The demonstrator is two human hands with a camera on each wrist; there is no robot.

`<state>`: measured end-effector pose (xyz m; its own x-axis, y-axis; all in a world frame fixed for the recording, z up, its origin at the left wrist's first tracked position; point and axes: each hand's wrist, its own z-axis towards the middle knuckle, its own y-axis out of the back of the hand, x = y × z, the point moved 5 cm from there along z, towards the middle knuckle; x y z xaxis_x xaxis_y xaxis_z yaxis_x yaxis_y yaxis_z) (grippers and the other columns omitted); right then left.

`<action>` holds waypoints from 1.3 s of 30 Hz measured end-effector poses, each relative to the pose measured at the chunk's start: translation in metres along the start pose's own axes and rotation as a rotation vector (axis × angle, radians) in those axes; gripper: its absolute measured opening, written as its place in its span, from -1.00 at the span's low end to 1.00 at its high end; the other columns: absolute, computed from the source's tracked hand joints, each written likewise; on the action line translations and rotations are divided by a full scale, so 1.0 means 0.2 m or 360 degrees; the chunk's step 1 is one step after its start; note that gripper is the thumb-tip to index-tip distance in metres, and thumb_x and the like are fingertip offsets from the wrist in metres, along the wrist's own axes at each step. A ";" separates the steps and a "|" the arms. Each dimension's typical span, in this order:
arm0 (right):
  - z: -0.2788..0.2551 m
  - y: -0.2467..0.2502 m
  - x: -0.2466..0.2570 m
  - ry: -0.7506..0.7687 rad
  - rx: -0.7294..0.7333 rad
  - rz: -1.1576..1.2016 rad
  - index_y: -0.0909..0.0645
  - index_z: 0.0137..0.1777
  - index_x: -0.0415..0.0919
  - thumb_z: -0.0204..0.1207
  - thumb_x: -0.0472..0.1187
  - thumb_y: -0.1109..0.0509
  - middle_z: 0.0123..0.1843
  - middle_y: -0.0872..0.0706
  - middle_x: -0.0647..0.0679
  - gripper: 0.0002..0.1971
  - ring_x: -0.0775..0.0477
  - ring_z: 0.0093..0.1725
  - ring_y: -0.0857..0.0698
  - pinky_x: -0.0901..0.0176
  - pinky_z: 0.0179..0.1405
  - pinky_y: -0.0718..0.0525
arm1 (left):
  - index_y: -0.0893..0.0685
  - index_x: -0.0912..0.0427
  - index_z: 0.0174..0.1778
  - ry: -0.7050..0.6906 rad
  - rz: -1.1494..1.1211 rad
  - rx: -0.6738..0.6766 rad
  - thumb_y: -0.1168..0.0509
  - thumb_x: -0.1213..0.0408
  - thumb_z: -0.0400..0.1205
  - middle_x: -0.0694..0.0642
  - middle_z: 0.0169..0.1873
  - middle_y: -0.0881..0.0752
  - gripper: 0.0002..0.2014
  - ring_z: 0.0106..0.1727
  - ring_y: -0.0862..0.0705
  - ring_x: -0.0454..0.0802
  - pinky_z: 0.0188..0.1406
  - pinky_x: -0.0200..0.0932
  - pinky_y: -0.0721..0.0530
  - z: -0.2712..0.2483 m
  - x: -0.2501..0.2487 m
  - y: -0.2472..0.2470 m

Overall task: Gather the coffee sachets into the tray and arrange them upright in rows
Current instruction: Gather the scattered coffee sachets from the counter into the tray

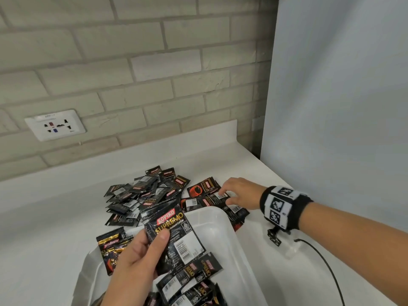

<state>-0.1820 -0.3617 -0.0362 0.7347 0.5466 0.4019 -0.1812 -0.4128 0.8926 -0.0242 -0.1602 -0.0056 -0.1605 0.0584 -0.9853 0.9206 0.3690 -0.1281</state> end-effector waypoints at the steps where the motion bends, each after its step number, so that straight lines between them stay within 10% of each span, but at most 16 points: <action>1: 0.03 -0.02 0.01 0.0034 0.0031 -0.0023 -0.48 0.40 -0.07 0.61 -0.16 -0.27 0.48 -0.39 -0.04 -0.64 -0.04 0.47 -0.34 0.08 0.47 -0.27 | -0.78 0.19 -0.21 -0.0008 -0.0011 0.0034 -0.60 -0.18 -0.04 0.22 -0.33 -0.81 -0.39 -0.29 -0.79 0.08 -0.46 -0.28 -0.69 -0.01 -0.01 -0.01; 11: 0.13 -0.13 -0.01 0.0136 0.0161 -0.0056 -0.69 0.12 -0.16 0.49 -0.16 -0.42 0.12 -0.51 0.00 -0.77 -0.02 0.16 -0.56 0.06 0.29 -0.52 | -0.79 0.21 -0.20 -0.0060 -0.0007 -0.0004 -0.56 -0.31 -0.44 0.21 -0.39 -0.81 -0.05 -0.43 -0.78 -0.04 -0.52 -0.43 -0.63 -0.05 -0.06 0.02; 15: 0.14 -0.14 -0.07 0.0016 0.0188 0.0030 -0.63 -0.17 -0.02 0.39 -0.13 -0.52 0.11 -0.58 0.03 -0.89 -0.01 0.16 -0.60 0.06 0.23 -0.58 | -0.82 -0.08 -0.22 -0.0040 0.0046 -0.0071 -0.49 -0.44 -0.39 0.08 -0.25 -0.84 -0.16 -0.24 -0.81 -0.06 0.01 -0.08 -0.60 -0.04 -0.06 0.03; 23: 0.18 -0.09 -0.10 -0.0187 0.0205 -0.0263 -0.39 0.41 0.00 0.33 0.05 -0.53 0.30 -0.58 -0.02 -0.35 -0.09 0.29 -0.51 0.00 0.35 -0.32 | -0.81 -0.03 -0.21 0.0008 -0.0019 -0.0098 -0.57 -0.35 -0.31 0.23 -0.19 -0.82 -0.22 -0.17 -0.81 0.16 0.05 0.18 -0.61 -0.03 -0.04 0.07; 29: 0.16 0.07 -0.15 -0.0215 0.0059 0.0111 -0.59 -0.13 -0.09 0.55 0.10 -0.29 -0.28 -0.58 0.07 -0.74 0.07 -0.24 -0.54 0.12 0.03 -0.39 | -0.82 0.02 -0.27 0.0083 -0.0179 -0.0181 -0.63 -0.24 -0.44 0.25 -0.21 -0.82 -0.20 -0.27 -0.81 0.15 0.09 0.25 -0.59 -0.01 0.00 0.13; 35: 0.03 -0.10 -0.10 -0.0037 0.0603 -0.0180 -0.59 0.20 -0.21 0.39 0.02 -0.49 0.37 -0.48 0.03 -0.55 -0.06 0.27 -0.51 0.10 0.27 -0.50 | -0.81 0.07 -0.21 0.0053 -0.0172 -0.0150 -0.64 -0.25 -0.39 0.29 -0.21 -0.81 -0.17 -0.29 -0.80 0.16 -0.05 0.26 -0.69 0.02 0.02 0.15; 39: 0.01 -0.17 -0.07 0.0089 0.0485 -0.0383 -0.50 0.02 -0.04 0.31 0.00 -0.56 0.15 -0.41 0.04 -0.62 -0.01 0.07 -0.45 0.33 -0.08 -0.43 | -0.81 0.10 -0.20 0.0053 -0.0165 -0.0106 -0.64 -0.25 -0.35 0.29 -0.21 -0.81 -0.18 -0.29 -0.80 0.15 0.03 0.22 -0.63 0.02 0.03 0.15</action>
<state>-0.1855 -0.3570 -0.0728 0.6943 0.6895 0.2062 0.2010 -0.4609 0.8644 0.0034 -0.1526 -0.0160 -0.2664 0.0472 -0.9627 0.8730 0.4352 -0.2202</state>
